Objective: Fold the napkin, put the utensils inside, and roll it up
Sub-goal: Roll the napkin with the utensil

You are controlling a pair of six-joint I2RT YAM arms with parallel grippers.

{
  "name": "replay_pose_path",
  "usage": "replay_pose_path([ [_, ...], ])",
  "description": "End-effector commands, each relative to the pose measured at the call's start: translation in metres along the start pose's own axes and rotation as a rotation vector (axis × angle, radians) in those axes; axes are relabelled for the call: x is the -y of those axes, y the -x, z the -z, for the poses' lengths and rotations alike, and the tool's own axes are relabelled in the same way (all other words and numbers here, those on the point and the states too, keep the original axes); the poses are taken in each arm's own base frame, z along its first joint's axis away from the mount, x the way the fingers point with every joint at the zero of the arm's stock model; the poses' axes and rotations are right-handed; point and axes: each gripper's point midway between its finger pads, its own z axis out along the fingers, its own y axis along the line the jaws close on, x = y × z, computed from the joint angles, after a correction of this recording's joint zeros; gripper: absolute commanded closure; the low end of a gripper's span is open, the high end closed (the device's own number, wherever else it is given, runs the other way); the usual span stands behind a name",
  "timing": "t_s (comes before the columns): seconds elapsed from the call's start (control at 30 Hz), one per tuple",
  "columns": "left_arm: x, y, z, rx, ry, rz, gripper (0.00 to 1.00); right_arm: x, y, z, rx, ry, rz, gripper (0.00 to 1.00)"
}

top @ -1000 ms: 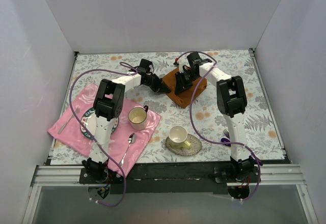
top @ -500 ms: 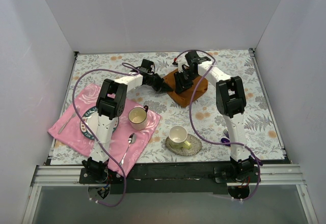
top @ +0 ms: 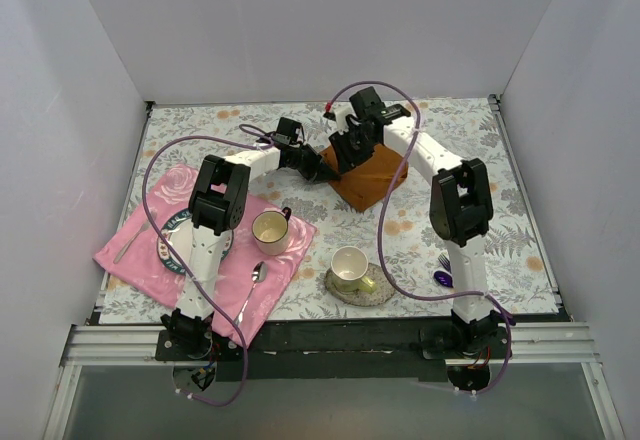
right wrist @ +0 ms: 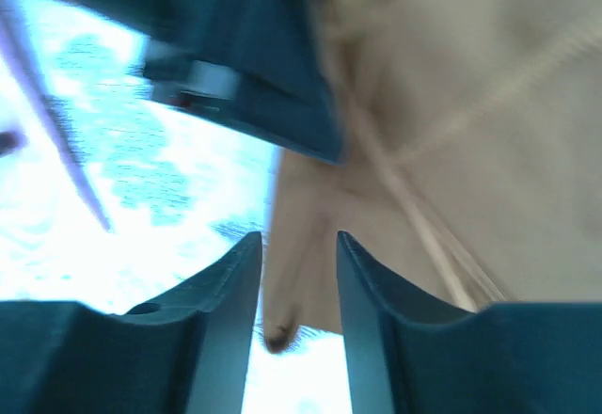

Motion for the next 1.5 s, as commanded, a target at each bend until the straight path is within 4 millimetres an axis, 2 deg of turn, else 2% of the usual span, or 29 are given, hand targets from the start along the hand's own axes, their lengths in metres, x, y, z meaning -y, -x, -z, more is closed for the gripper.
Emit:
replay_pose_path([
  [0.0,-0.032,-0.006,-0.007,-0.004,0.095,0.036,1.0,-0.032,0.005,-0.008,0.029,0.075,0.072,0.58],
  [0.07,-0.033,-0.006,-0.007,-0.003,0.097,0.038,1.0,-0.036,0.003,-0.016,0.024,0.085,0.08,0.63],
  [0.17,-0.033,-0.007,-0.008,-0.01,0.096,0.046,1.0,-0.034,-0.002,-0.024,0.011,0.075,0.091,0.65],
  [0.33,-0.032,-0.006,-0.008,-0.01,0.094,0.052,1.0,-0.025,-0.009,-0.036,0.01,0.04,0.106,0.64],
  [0.47,-0.032,-0.006,-0.008,-0.012,0.091,0.06,1.0,-0.02,-0.023,-0.049,-0.027,0.029,0.104,0.64],
  [0.77,-0.031,-0.006,-0.008,-0.016,0.088,0.066,1.0,-0.005,-0.04,-0.059,-0.072,-0.034,0.129,0.57],
  [0.9,-0.029,-0.005,-0.009,-0.017,0.081,0.071,1.0,-0.005,-0.054,-0.065,-0.094,-0.048,0.136,0.51],
  [0.93,-0.027,-0.005,-0.009,-0.02,0.079,0.071,1.0,-0.006,-0.063,-0.068,-0.116,-0.052,0.137,0.5],
  [1.03,-0.025,-0.003,-0.01,-0.017,0.073,0.071,1.0,-0.006,-0.072,-0.074,-0.138,-0.087,0.157,0.49],
  [1.07,-0.025,-0.004,-0.01,-0.021,0.073,0.072,1.0,-0.004,-0.081,-0.076,-0.161,-0.11,0.16,0.5],
  [1.13,-0.023,-0.004,-0.01,-0.022,0.07,0.072,1.0,0.007,-0.086,-0.077,-0.178,-0.212,0.179,0.49],
  [1.17,-0.024,-0.005,-0.01,-0.024,0.072,0.077,1.0,0.009,-0.097,-0.078,-0.199,-0.233,0.18,0.49],
  [1.37,-0.023,-0.006,-0.008,-0.031,0.066,0.084,1.0,0.026,-0.117,-0.076,-0.24,-0.384,0.166,0.57],
  [1.4,-0.022,-0.006,-0.008,-0.03,0.064,0.084,1.0,0.03,-0.126,-0.075,-0.259,-0.403,0.162,0.59],
  [1.47,-0.019,-0.005,-0.006,-0.026,0.057,0.081,1.0,0.031,-0.13,-0.076,-0.27,-0.41,0.156,0.65],
])
